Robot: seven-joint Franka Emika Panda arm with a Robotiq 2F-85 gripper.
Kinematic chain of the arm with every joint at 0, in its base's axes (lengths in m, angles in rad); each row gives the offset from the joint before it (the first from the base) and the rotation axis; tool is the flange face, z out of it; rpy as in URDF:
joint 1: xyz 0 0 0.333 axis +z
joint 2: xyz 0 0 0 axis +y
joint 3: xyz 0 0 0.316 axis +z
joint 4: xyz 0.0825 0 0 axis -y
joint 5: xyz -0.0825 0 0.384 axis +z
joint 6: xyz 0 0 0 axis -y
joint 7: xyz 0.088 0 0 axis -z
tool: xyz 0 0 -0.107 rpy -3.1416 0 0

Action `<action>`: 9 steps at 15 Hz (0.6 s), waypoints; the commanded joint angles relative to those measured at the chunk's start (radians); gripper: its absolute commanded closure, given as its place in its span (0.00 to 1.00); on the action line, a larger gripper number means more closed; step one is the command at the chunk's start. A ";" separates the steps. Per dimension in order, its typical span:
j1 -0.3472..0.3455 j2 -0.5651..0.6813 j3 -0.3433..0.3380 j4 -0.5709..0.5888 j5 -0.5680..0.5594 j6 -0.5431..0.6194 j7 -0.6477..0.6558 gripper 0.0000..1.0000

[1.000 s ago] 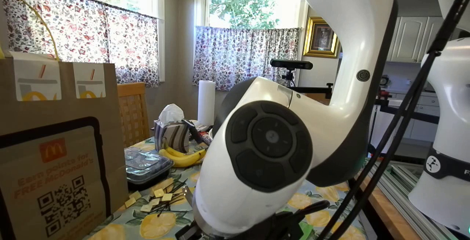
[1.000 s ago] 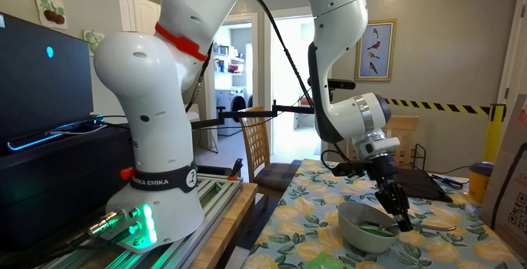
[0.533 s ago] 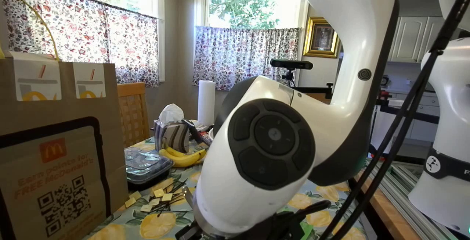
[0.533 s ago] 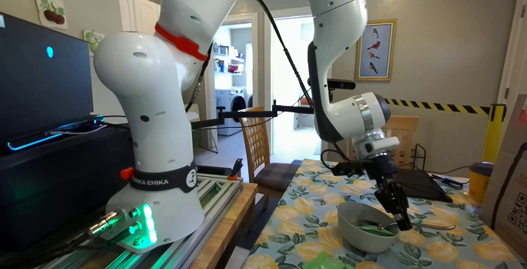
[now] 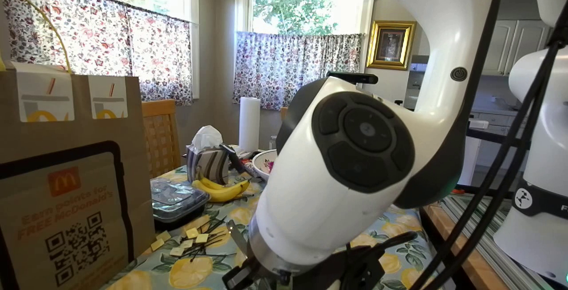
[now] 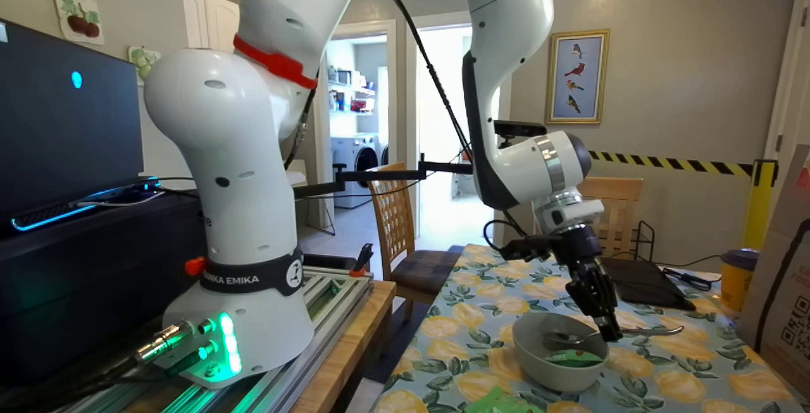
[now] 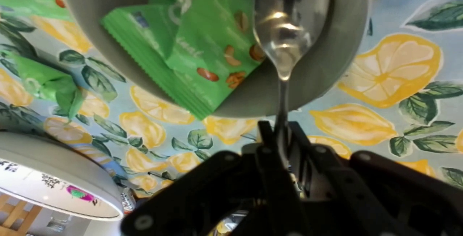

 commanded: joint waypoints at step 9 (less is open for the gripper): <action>-0.094 -0.279 -0.025 -0.245 -0.026 0.255 0.047 0.96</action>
